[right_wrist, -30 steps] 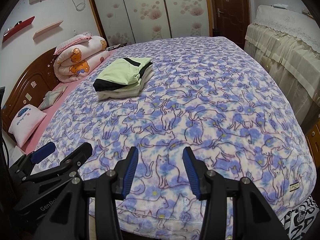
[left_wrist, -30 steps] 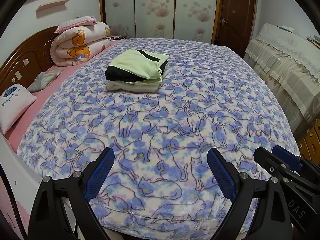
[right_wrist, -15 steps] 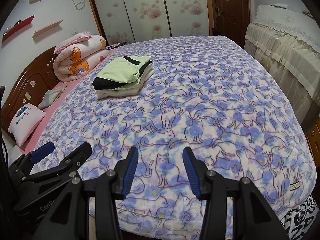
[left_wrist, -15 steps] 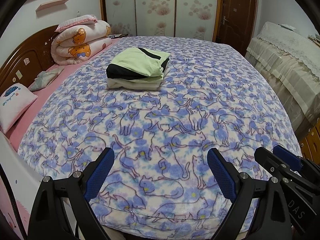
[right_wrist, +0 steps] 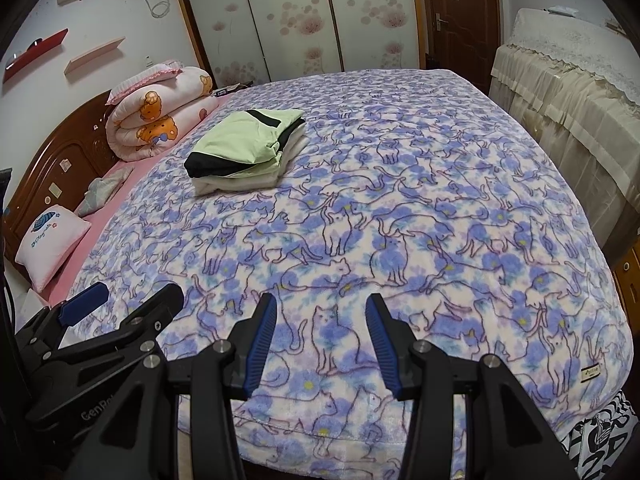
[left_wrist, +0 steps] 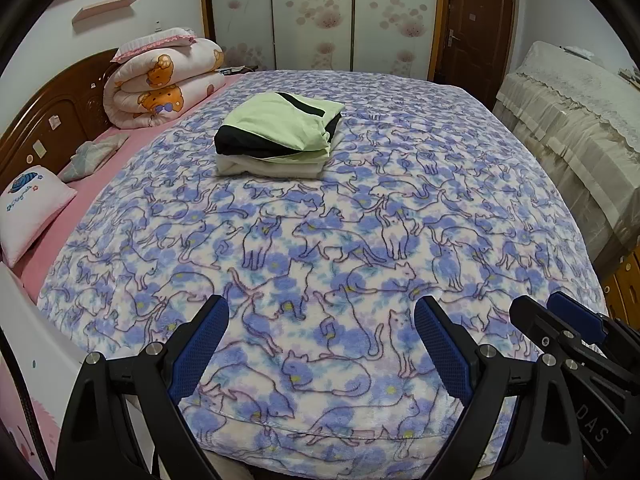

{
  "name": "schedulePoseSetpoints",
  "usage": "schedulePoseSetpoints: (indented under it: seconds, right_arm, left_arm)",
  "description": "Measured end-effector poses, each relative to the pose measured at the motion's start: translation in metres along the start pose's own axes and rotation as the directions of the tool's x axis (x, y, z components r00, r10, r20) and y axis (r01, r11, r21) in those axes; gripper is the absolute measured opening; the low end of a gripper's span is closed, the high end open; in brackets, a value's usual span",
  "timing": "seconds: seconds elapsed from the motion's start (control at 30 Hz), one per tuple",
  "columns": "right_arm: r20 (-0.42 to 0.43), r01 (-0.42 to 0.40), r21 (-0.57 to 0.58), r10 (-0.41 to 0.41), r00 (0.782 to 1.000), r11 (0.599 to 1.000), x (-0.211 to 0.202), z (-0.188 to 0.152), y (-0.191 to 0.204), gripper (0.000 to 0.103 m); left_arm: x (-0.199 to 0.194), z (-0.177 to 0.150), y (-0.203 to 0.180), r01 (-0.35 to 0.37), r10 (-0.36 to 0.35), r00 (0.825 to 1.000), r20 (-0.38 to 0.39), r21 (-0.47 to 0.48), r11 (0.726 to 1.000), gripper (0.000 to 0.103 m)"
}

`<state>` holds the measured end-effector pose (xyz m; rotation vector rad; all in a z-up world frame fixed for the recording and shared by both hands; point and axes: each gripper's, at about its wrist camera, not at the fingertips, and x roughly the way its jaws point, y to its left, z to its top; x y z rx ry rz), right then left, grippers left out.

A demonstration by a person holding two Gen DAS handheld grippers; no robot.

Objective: Fold large clothes

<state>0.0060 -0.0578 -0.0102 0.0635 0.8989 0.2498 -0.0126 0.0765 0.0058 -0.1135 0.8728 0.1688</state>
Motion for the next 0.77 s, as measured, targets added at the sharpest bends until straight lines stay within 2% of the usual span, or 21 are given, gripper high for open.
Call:
schedulePoseSetpoints:
  seconds: [0.77]
  right_arm:
    - [-0.002, -0.001, 0.004, 0.001, 1.000, 1.000, 0.0007, -0.0001, 0.0009, 0.047]
  left_arm:
    - [0.0007, 0.0012, 0.0003, 0.001, -0.001, 1.000, -0.003, 0.001, 1.000, 0.093]
